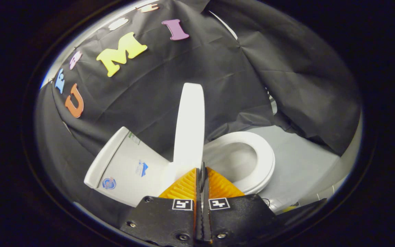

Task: Open the toilet lid.

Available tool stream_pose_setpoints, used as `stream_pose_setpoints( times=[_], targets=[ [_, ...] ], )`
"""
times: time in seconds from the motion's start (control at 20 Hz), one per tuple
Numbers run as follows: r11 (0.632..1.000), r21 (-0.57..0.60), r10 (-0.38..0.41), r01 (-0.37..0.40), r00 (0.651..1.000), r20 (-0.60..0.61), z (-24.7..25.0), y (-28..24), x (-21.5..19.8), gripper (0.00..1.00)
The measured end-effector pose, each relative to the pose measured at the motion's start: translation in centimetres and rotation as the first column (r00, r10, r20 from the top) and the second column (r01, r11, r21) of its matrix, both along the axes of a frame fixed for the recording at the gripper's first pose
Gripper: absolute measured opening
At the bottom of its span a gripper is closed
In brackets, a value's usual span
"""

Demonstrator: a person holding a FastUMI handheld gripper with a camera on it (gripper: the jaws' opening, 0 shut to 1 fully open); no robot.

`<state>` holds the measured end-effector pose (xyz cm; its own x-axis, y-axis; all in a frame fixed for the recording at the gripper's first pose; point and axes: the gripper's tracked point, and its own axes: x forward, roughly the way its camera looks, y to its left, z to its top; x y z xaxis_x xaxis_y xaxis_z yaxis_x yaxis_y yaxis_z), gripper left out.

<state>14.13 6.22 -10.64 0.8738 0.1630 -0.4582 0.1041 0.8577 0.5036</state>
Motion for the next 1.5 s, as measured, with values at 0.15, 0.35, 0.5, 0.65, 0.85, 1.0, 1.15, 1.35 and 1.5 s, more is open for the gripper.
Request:
stream_pose_setpoints(
  times=[0.15,0.35,0.5,0.65,0.85,1.0,1.15,1.35,1.5],
  targets=[
    [0.999,-0.036,0.005,-0.005,1.0,0.014,0.8,0.9,-0.1,0.04],
    [0.996,-0.092,0.01,-0.007,0.999,0.036,1.7,2.2,-0.2,0.04],
    [0.991,-0.13,0.016,-0.01,0.999,0.051,2.4,3.3,-0.2,0.04],
    [0.984,-0.176,0.025,-0.013,0.998,0.065,2.9,4.2,-0.2,0.04],
    [0.976,-0.219,0.036,-0.02,0.997,0.07,3.5,5.2,-0.2,0.04],
    [0.967,-0.253,0.047,-0.026,0.996,0.078,3.8,6.1,-0.3,0.04],
    [0.957,-0.289,0.051,-0.023,0.995,0.089,4.2,6.8,-0.5,0.04],
    [0.952,-0.303,0.062,-0.032,0.994,0.091,4.6,7.8,-0.4,0.05],
    [0.946,-0.322,0.062,-0.028,0.994,0.094,4.8,8.5,-0.4,0.05]
  ],
)
